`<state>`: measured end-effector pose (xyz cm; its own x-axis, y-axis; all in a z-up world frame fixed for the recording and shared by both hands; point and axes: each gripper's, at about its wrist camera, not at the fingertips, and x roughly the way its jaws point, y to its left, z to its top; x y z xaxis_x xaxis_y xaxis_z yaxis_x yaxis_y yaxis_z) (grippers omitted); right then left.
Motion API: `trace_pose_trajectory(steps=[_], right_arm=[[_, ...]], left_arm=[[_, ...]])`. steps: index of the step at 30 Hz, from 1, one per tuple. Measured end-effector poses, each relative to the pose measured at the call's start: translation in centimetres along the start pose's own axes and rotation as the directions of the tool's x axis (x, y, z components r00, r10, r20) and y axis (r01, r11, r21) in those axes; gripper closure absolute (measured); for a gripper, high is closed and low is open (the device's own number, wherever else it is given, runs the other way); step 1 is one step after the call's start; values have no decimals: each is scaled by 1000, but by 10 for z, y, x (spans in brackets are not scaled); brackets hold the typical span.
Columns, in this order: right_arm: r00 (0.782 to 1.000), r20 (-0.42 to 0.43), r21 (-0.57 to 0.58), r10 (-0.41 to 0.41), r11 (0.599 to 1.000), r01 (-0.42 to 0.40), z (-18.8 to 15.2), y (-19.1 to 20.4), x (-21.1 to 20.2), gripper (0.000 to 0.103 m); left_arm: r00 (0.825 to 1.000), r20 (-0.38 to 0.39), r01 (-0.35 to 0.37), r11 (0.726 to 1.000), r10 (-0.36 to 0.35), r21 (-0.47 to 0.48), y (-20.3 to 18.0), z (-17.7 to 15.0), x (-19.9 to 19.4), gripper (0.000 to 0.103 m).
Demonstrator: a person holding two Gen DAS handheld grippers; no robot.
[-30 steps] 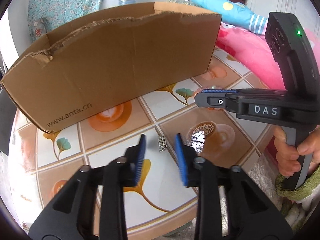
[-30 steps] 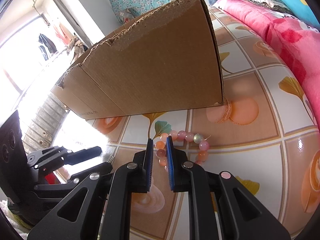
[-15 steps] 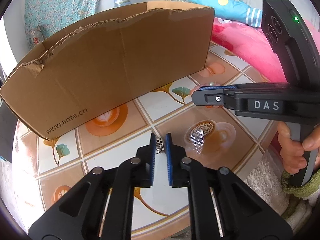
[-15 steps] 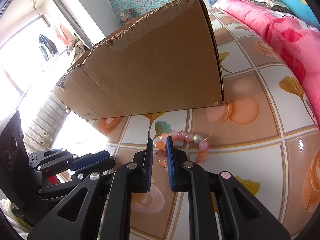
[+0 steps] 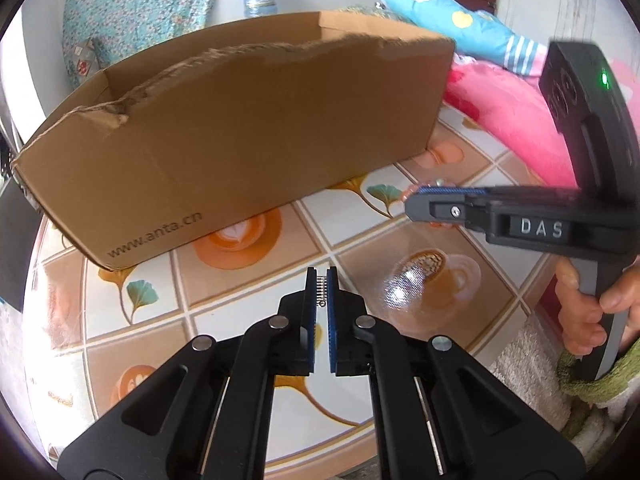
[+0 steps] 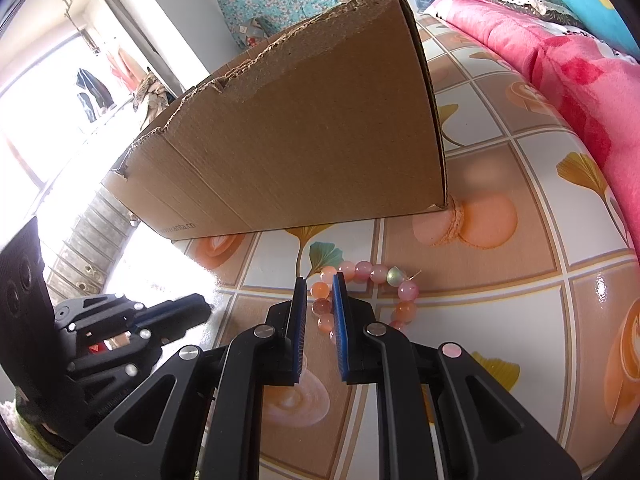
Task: Organize jewelry
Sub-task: 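Grasp the silver spring clasp with the left gripper, then lift the bracelet with the right gripper while the left carries the spring over the box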
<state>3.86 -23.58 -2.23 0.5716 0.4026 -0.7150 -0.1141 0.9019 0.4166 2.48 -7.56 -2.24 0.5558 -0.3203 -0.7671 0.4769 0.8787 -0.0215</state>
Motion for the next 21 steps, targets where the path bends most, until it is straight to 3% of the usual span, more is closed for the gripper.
trace_pose_trajectory(steps=[9, 16, 21], right_arm=[[999, -5, -37, -44, 998, 43, 0, 12, 3, 90], [984, 15, -150, -180, 972, 180, -4, 35, 9, 92], [978, 8, -153, -209, 966, 208, -2, 39, 12, 93]], left_arm=[[999, 51, -9, 998, 12, -54, 19, 4, -15, 99], [996, 85, -6, 998, 12, -62, 25, 1, -26, 99], [995, 99, -11, 996, 20, -86, 31, -1, -32, 99]])
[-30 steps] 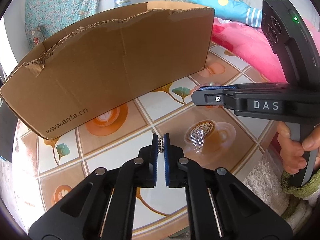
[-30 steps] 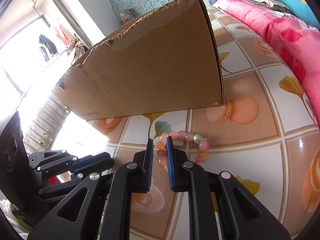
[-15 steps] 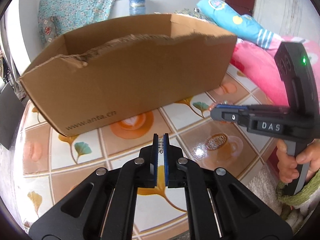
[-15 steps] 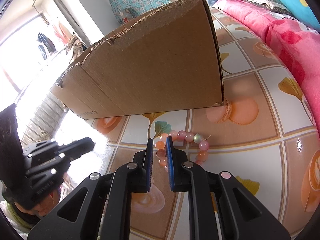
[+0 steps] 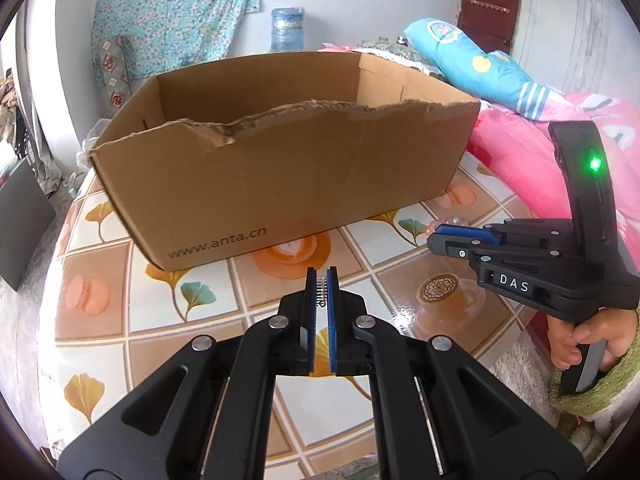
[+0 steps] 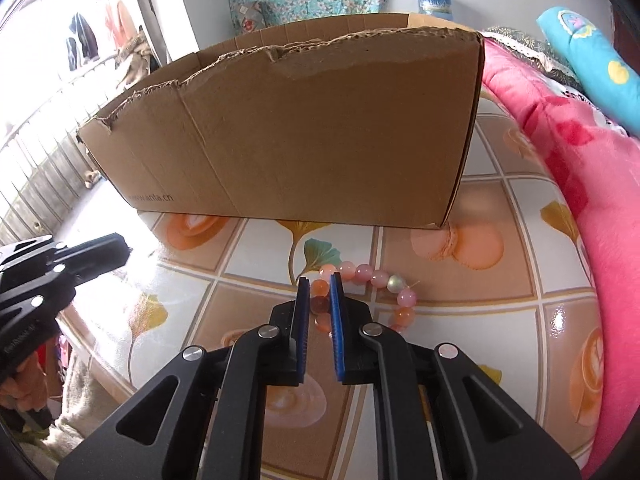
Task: Organize jewelry
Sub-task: 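Lift the bracelet with the right gripper while the left carries the spring over the box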
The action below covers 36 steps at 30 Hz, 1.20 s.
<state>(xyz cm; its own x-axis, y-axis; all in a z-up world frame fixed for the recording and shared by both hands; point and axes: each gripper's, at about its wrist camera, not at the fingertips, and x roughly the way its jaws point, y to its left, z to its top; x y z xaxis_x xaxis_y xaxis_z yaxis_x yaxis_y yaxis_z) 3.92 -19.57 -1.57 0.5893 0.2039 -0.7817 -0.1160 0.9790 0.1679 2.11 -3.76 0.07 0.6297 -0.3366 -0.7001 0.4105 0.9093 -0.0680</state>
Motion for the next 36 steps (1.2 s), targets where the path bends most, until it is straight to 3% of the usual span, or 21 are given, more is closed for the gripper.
trace_pose_trajectory(steps=[7, 11, 13, 17, 18, 22, 30, 36], right_arm=[[987, 6, 193, 161, 968, -159, -1, -34, -4, 93], [959, 66, 291, 276, 914, -283, -2, -54, -16, 93], [938, 109, 334, 328, 877, -345, -2, -65, -22, 93], [872, 220, 414, 437, 768, -489, -3, -86, -32, 93], [846, 253, 431, 470, 728, -534, -4, -92, -34, 93], [787, 318, 429, 529, 660, -617, 3, -103, -43, 93], [721, 400, 308, 566, 658, -687, 53, -111, -86, 93], [701, 406, 193, 587, 695, -693, 107, -102, -106, 93]], left_arm=[[999, 38, -25, 999, 26, -26, 8, 1, -14, 99], [998, 63, -28, 999, 30, -37, 11, 0, -24, 99], [997, 79, -23, 999, 26, -41, 12, 1, -30, 99], [993, 116, -8, 999, 12, -36, 10, 8, -41, 99], [992, 129, -1, 999, 6, -32, 9, 12, -45, 99], [986, 168, 18, 1000, -15, -16, 8, 28, -55, 99], [974, 219, 54, 998, -63, 45, 13, 89, -69, 99], [978, 170, 112, 993, -119, 46, 28, 142, -45, 99]])
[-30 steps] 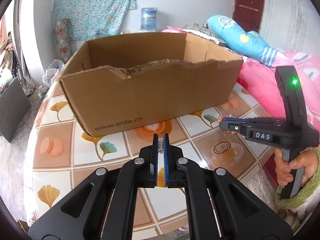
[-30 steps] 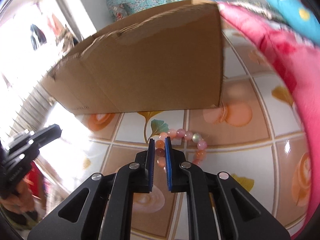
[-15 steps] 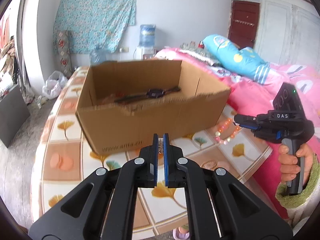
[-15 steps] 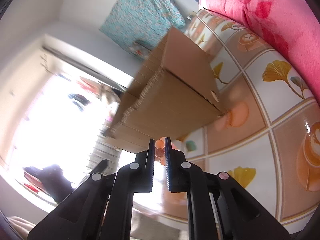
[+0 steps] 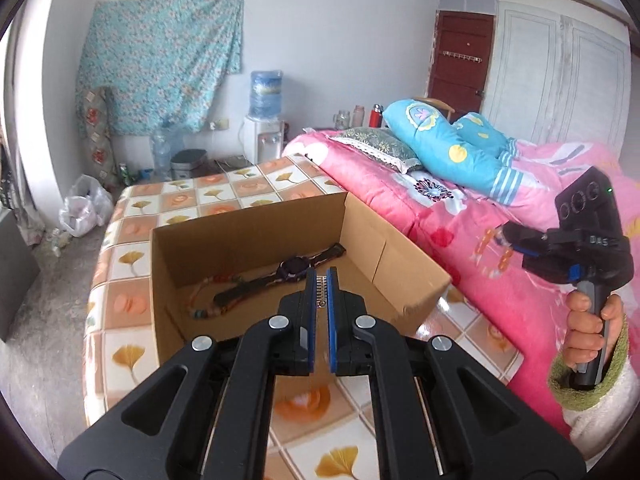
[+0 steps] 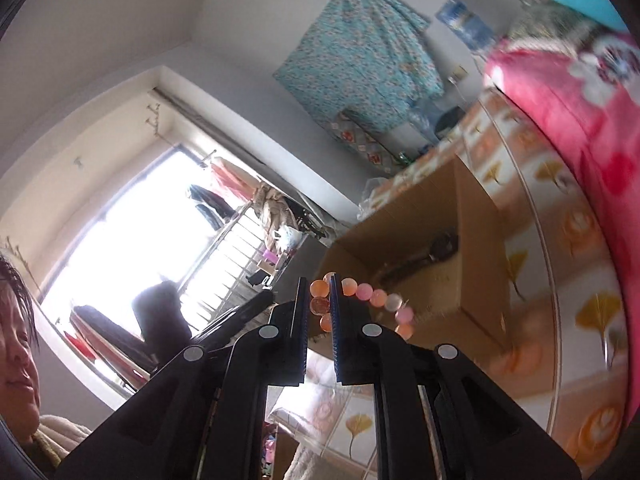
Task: Organize jewelry
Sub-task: 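Lift the bracelet with the right gripper while the left carries the spring over the box, then open both grippers to drop the spring clasp and bracelet into the box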
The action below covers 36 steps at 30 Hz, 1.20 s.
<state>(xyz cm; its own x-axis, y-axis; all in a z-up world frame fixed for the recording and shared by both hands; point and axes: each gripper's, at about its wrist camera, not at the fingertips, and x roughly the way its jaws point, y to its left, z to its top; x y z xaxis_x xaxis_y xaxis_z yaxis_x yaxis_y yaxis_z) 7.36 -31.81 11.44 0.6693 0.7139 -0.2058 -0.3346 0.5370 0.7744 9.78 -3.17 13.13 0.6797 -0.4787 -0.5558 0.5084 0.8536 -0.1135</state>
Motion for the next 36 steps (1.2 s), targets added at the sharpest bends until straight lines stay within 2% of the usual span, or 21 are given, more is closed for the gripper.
trace_pose_trajectory(steps=[4, 7, 9, 11, 13, 14, 16, 17, 18, 20, 22, 24, 25, 28, 30, 33, 36], right_arm=[[998, -53, -20, 16, 1000, -17, 23, 0, 27, 93], [994, -109, -31, -16, 999, 13, 28, -11, 52, 93], [988, -148, -25, -37, 999, 34, 27, -22, 66, 93], [980, -186, -27, -71, 997, 68, 25, -32, 78, 93], [963, -236, -49, -130, 991, 122, 24, -42, 92, 93], [956, -254, -61, -149, 988, 138, 25, -44, 97, 93], [929, -300, -118, -216, 975, 188, 25, -45, 107, 93], [913, -324, -151, -249, 966, 211, 25, -46, 112, 93], [899, -341, -178, -274, 958, 224, 26, -45, 115, 93], [873, -367, -228, -320, 941, 249, 27, -42, 120, 93], [844, -385, -277, -374, 919, 281, 27, -41, 126, 93], [820, -395, -320, -415, 898, 300, 27, -38, 130, 93], [801, -402, -351, -444, 882, 314, 27, -37, 134, 93], [754, -406, -420, -515, 839, 346, 26, -34, 144, 93], [713, -397, -484, -578, 792, 372, 22, -28, 152, 93], [662, -370, -576, -652, 720, 387, 14, -21, 161, 93], [611, -325, -660, -722, 636, 400, 2, -13, 169, 93]], left_arm=[[993, -121, 12, 1000, -14, -18, 18, 17, 43, 99], [964, -259, 37, 996, -58, -84, 39, 22, 90, 99], [929, -354, 58, 987, -107, -148, 54, 19, 119, 99], [884, -443, 57, 977, -146, -207, 71, 15, 152, 99], [852, -498, 36, 969, -158, -245, 82, 7, 171, 99], [827, -534, 29, 961, -177, -273, 89, 3, 184, 99], [792, -576, 12, 950, -200, -313, 95, -2, 198, 99], [762, -614, -15, 943, -205, -334, 99, -5, 204, 98], [749, -629, -23, 941, -208, -339, 99, -7, 207, 97], [746, -627, -14, 935, -226, -354, 100, -10, 206, 85], [757, -611, -9, 932, -231, -363, 101, -10, 201, 78], [771, -592, -3, 928, -235, -371, 104, -7, 198, 77], [776, -586, -3, 928, -234, -373, 104, -8, 196, 74], [784, -576, -1, 928, -230, -372, 106, -7, 193, 71], [796, -566, -4, 932, -216, -362, 106, -6, 189, 70], [824, -530, 6, 940, -198, -341, 104, -2, 177, 66], [843, -480, 57, 929, -240, -365, 101, 3, 162, 62]])
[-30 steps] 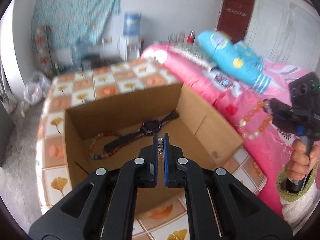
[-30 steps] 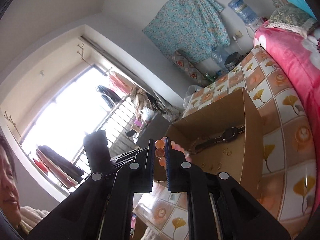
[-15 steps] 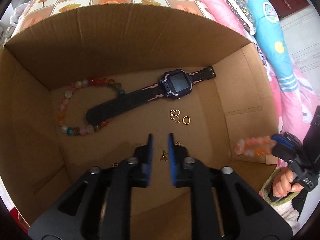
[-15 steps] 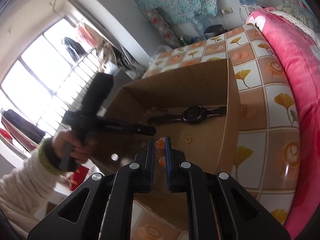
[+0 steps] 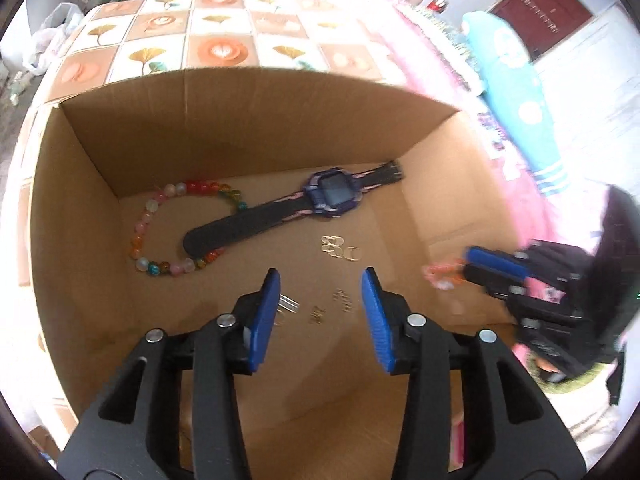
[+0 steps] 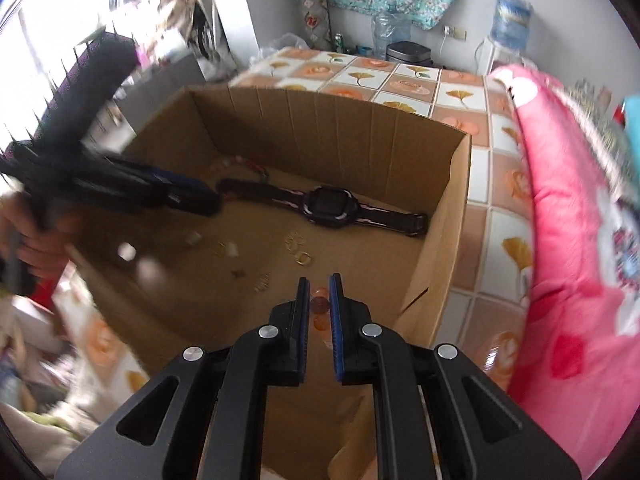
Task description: Organize jewelry
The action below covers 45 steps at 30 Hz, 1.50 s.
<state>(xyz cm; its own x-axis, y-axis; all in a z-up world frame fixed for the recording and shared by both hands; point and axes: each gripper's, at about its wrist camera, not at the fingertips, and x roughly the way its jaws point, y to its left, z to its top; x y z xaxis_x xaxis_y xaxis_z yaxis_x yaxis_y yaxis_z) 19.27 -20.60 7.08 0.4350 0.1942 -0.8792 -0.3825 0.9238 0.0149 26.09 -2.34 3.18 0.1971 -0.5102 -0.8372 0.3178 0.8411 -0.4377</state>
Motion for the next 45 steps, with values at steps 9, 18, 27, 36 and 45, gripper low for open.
trace_pose_trajectory(steps=[9, 18, 27, 36, 45], right_arm=[[1000, 8, 66, 7, 998, -8, -3, -4, -6, 90], [975, 221, 274, -22, 961, -40, -21, -38, -65, 66], [989, 120, 465, 87, 876, -133, -54, -68, -38, 59], [995, 53, 381, 85, 919, -99, -55, -30, -24, 54], [994, 58, 401, 92, 910, -108, -79, -21, -45, 55]], left_arm=[[978, 210, -30, 997, 13, 76, -10, -38, -67, 51], [911, 392, -156, 987, 130, 36, 8, -72, -119, 24], [954, 259, -137, 988, 152, -74, 39, -79, -81, 21], [962, 236, -117, 988, 139, -105, 33, -86, -63, 19], [969, 213, -100, 989, 122, -113, 26, -107, -75, 19]])
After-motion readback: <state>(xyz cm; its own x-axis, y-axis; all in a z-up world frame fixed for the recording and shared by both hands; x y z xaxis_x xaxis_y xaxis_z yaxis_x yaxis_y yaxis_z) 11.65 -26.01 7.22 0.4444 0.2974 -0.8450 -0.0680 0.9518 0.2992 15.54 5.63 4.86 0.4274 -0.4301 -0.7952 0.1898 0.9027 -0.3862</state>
